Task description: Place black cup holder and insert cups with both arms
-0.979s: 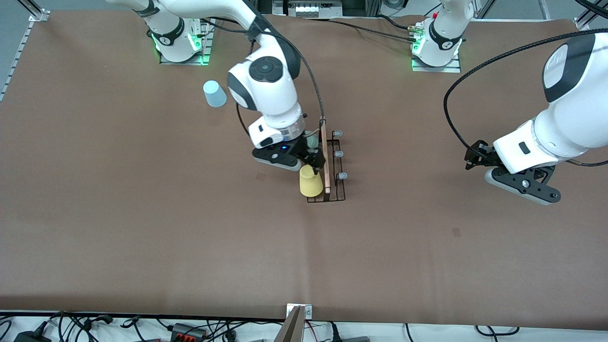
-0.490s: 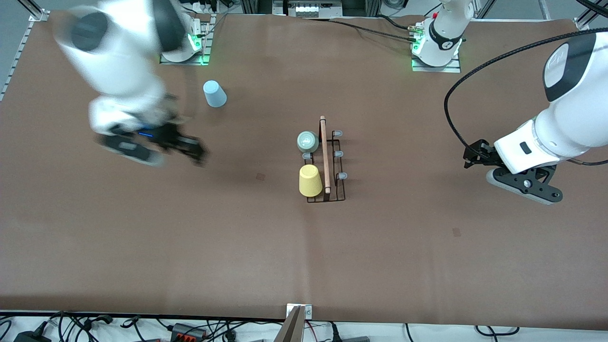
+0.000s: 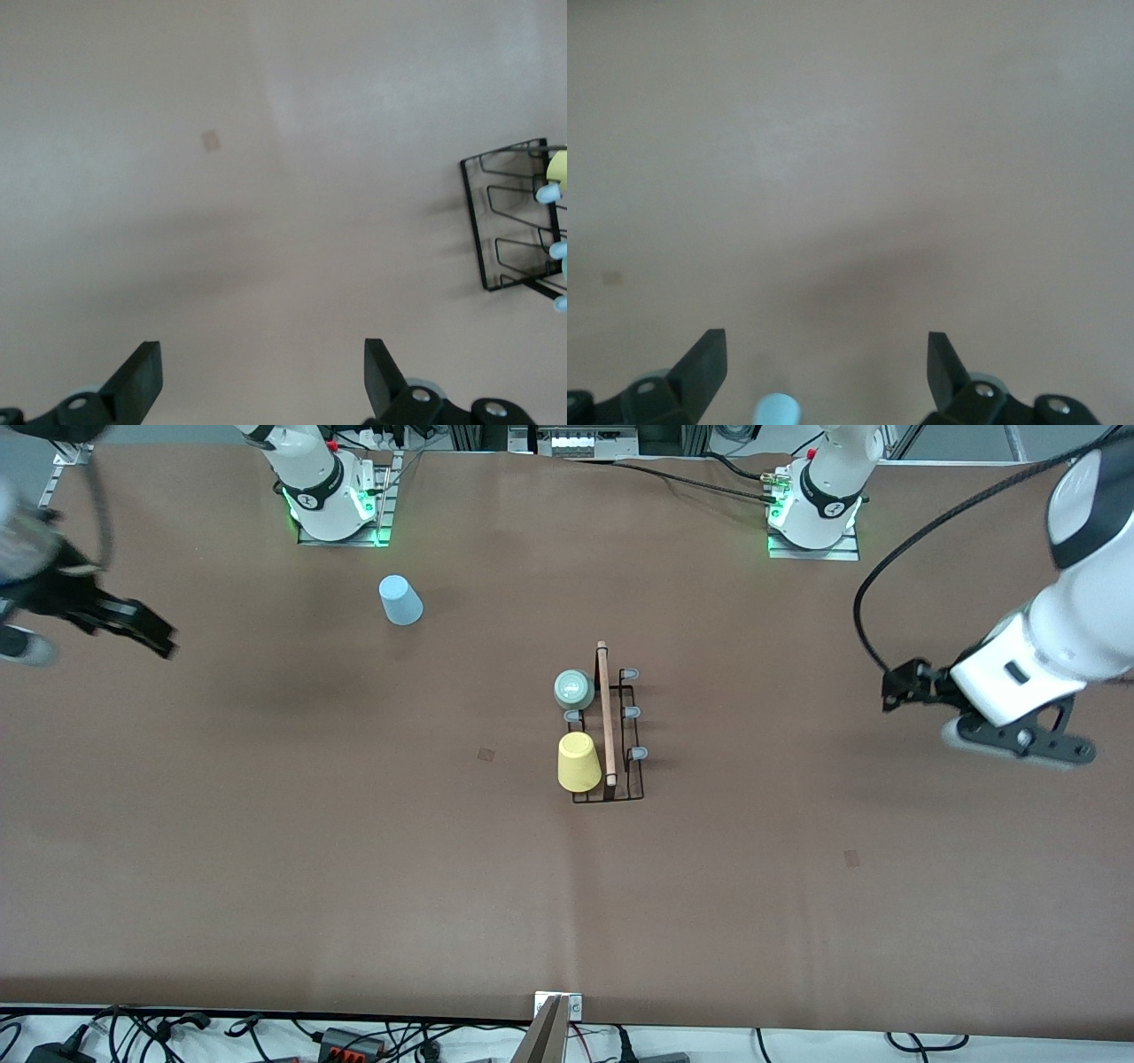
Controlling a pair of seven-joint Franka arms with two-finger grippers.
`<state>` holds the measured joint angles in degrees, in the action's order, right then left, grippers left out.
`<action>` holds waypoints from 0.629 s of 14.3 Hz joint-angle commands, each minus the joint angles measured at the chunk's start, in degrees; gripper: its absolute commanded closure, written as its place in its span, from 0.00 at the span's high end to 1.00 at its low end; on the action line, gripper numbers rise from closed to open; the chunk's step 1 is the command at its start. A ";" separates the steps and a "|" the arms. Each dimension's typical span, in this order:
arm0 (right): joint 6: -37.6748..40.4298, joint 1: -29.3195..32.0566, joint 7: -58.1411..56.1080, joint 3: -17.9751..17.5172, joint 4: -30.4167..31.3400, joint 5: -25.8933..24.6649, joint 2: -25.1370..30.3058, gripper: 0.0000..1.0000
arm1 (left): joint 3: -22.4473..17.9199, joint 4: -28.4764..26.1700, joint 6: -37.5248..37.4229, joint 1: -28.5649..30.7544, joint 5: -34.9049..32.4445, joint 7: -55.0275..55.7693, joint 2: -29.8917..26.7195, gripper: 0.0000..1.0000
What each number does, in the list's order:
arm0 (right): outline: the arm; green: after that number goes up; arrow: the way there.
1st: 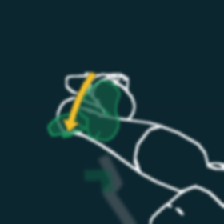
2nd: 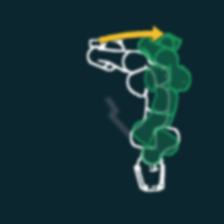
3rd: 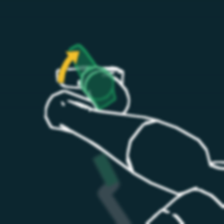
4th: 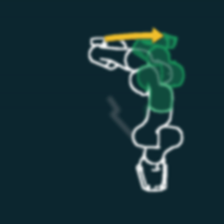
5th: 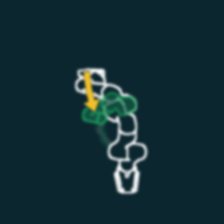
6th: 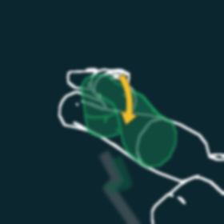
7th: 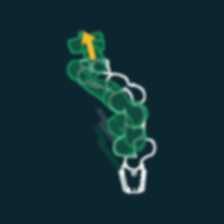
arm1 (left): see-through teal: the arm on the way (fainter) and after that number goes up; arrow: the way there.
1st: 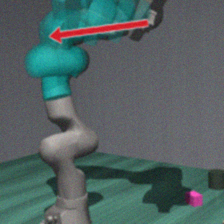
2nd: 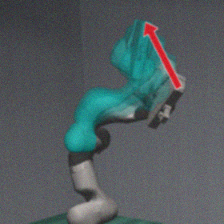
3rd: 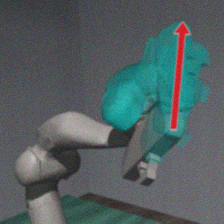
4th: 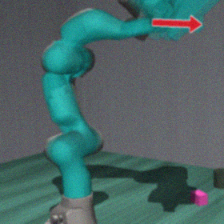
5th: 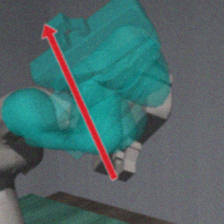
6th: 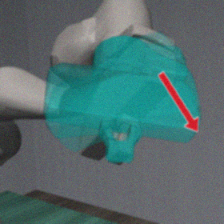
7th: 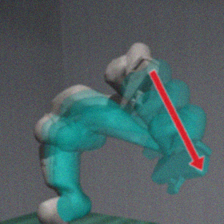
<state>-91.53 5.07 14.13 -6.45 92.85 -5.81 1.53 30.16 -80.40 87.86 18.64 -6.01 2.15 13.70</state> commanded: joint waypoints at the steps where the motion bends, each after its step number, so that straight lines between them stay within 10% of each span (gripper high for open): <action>1: 1.71 0.12 -17.30 5.72 -3.91 2.10 -2.24 1.00 | -17.16 -6.77 0.20 -13.66 3.28 0.57 -7.79 1.00; 3: 2.23 -0.06 -20.10 8.11 -5.22 3.35 -2.41 1.00 | -25.03 -9.32 3.87 -19.42 3.37 0.05 -10.17 1.00; 9: 1.79 0.82 -10.63 6.36 -5.58 6.24 -4.08 1.00 | -25.06 -15.93 5.74 -19.08 3.37 -10.42 -16.42 1.00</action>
<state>-90.48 5.18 -0.17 0.82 89.05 -1.21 -0.85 5.50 -93.06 92.25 0.10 -3.91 -6.42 0.27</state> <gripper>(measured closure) 0.000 0.000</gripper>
